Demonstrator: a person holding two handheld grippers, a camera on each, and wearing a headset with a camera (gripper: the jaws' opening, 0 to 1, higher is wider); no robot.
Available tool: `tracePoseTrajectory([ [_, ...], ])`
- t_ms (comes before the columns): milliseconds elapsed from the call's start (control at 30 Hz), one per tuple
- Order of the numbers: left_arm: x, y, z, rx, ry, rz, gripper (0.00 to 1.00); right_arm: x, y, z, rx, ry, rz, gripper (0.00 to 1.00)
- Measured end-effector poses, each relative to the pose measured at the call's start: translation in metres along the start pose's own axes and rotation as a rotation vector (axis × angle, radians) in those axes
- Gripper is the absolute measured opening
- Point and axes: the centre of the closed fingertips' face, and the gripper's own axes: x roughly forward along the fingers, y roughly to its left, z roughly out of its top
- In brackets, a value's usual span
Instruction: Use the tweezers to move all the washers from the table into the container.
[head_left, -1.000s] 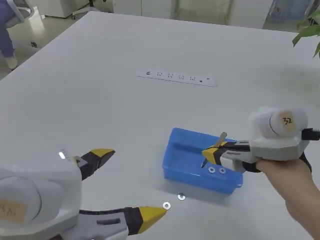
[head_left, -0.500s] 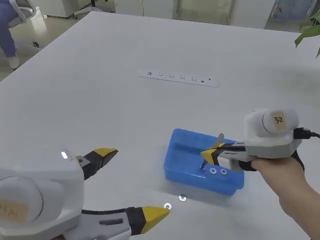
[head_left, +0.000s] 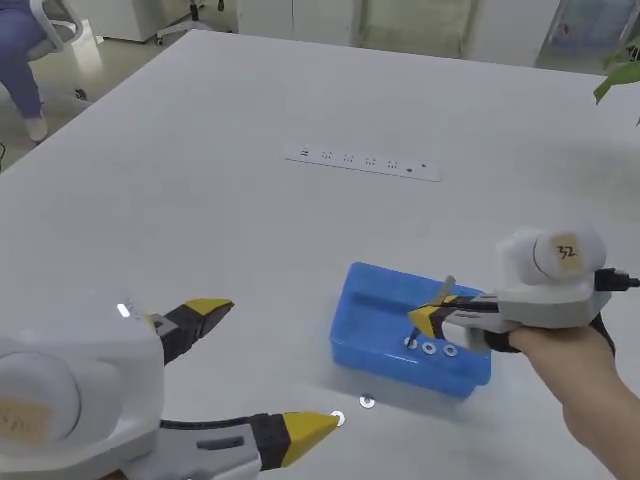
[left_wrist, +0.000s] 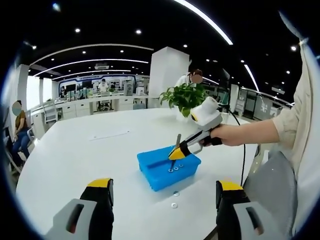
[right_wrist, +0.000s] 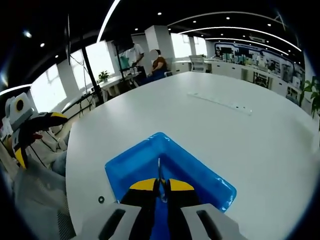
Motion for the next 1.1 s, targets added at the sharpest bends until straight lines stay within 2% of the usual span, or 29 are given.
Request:
tracePoseTrajectory([
  [33,-0.001,0.0,0.002,-0.009,-0.008,0.001,0.86,-0.002,0.0,0.005,0.018,-0.031,-0.002,0.04],
  [100,-0.002,0.002,0.003,-0.014,-0.013,0.007,0.86,-0.007,0.002,0.011,0.032,-0.06,-0.001,0.03],
  [233,-0.002,0.005,0.0,-0.006,-0.001,0.015,0.86,-0.018,0.011,0.021,-0.001,-0.102,0.009,0.03],
  [433,-0.001,0.004,0.0,-0.011,-0.004,0.011,0.86,-0.034,0.03,0.025,-0.029,-0.151,0.03,0.03],
  [600,0.002,0.001,-0.003,0.009,0.016,-0.003,0.86,-0.043,0.046,0.028,-0.032,-0.184,0.053,0.03],
  [733,0.003,-0.001,-0.003,0.015,0.015,-0.01,0.85,-0.04,0.061,0.021,-0.031,-0.175,0.1,0.03],
  [800,0.004,-0.002,-0.003,0.014,0.014,-0.014,0.85,-0.037,0.062,0.017,-0.03,-0.167,0.111,0.03],
  [967,0.003,-0.003,-0.004,0.021,0.021,-0.017,0.85,-0.023,0.077,-0.002,-0.04,-0.1,0.179,0.03],
  [1100,0.002,-0.001,-0.006,0.015,0.021,-0.012,0.85,-0.01,0.08,-0.019,-0.081,-0.032,0.181,0.03],
])
